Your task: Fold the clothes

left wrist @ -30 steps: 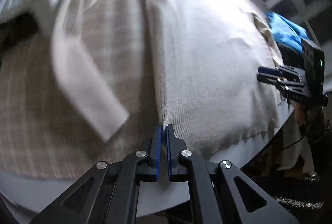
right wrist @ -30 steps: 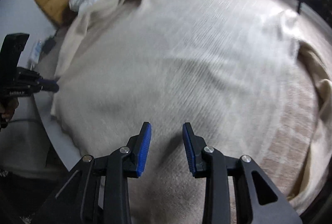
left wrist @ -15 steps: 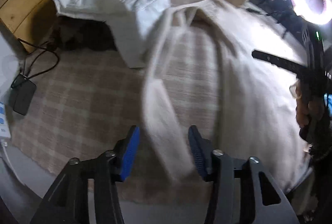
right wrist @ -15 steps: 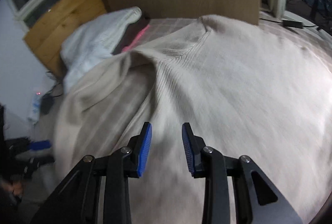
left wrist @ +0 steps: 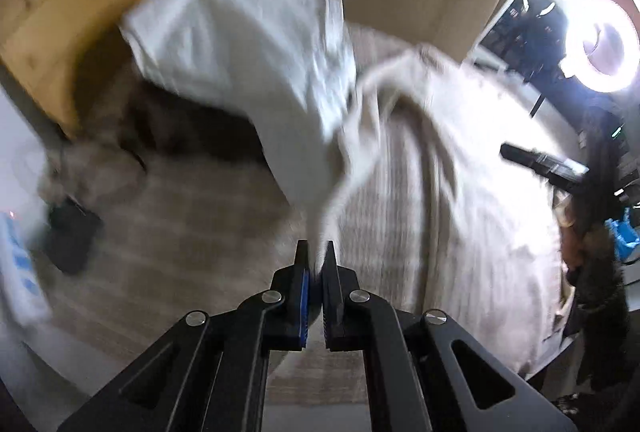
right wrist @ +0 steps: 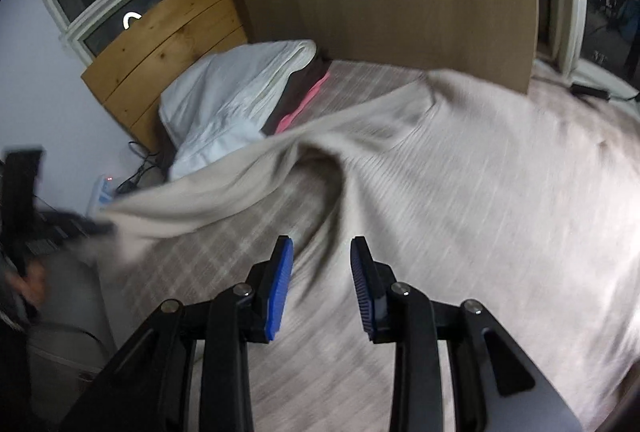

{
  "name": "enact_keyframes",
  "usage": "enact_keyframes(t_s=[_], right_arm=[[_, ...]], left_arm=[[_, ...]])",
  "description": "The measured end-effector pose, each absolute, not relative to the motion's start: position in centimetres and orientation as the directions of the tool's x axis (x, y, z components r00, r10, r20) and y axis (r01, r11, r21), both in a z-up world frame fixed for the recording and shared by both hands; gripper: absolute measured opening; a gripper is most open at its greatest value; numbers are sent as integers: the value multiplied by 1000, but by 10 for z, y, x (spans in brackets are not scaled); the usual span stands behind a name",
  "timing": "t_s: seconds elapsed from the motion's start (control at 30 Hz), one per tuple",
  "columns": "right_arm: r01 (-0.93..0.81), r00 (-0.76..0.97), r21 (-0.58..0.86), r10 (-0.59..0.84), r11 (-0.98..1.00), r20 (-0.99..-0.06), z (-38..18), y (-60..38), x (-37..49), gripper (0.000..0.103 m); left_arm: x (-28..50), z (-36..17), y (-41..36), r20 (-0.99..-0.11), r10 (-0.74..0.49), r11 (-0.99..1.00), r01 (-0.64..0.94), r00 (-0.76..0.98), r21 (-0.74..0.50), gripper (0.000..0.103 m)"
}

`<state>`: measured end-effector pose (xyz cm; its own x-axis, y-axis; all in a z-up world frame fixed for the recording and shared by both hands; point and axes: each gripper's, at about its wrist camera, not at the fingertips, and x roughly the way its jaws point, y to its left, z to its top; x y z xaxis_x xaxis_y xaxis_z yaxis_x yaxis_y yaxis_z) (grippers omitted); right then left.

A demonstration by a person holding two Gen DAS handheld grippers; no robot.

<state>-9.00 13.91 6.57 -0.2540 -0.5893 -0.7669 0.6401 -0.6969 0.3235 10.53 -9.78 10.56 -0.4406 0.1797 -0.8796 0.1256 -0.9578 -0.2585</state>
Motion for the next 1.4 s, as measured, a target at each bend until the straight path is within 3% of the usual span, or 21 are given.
enact_keyframes(t_s=[0.17,0.27,0.43,0.63,0.9,0.93,0.97,1.0,1.4], right_arm=[[620,-256,316,-567,-718,-783,63,128,-113,30],[575,-245,362,-577,-733,-779,65,108,-138,30],[461,-153,425,-542,-779,-826,70,55,-199,32],[345,4,307,-326,-887,-945,31,-18,-253,33],[329,90,174,-153,-928,-984,-6,-55,-269,32],[343,75,166,-149,-925,-986,-5,-57,-268,31],[365,59,159,-147,-918,-987,-3,-59,-267,14],[371,50,169,-162,-913,-986,1,-56,-266,4],[390,-76,297,-351,-872,-933,75,56,-253,4]], left_arm=[[72,156,-129,-841,199,-960,73,-503,-271,4],[63,169,-136,-822,255,-951,20,-510,-308,4],[57,165,-120,-831,312,-950,-161,-460,-268,4],[45,147,-129,-823,397,-917,-217,-406,-335,4],[60,133,-133,-810,458,-885,-268,-367,-380,4],[61,131,-132,-811,458,-885,-271,-365,-378,4],[62,128,-129,-810,464,-882,-275,-360,-383,4],[63,126,-126,-808,471,-878,-279,-354,-390,4],[99,117,-2,-832,467,-851,-407,-298,-332,4]])
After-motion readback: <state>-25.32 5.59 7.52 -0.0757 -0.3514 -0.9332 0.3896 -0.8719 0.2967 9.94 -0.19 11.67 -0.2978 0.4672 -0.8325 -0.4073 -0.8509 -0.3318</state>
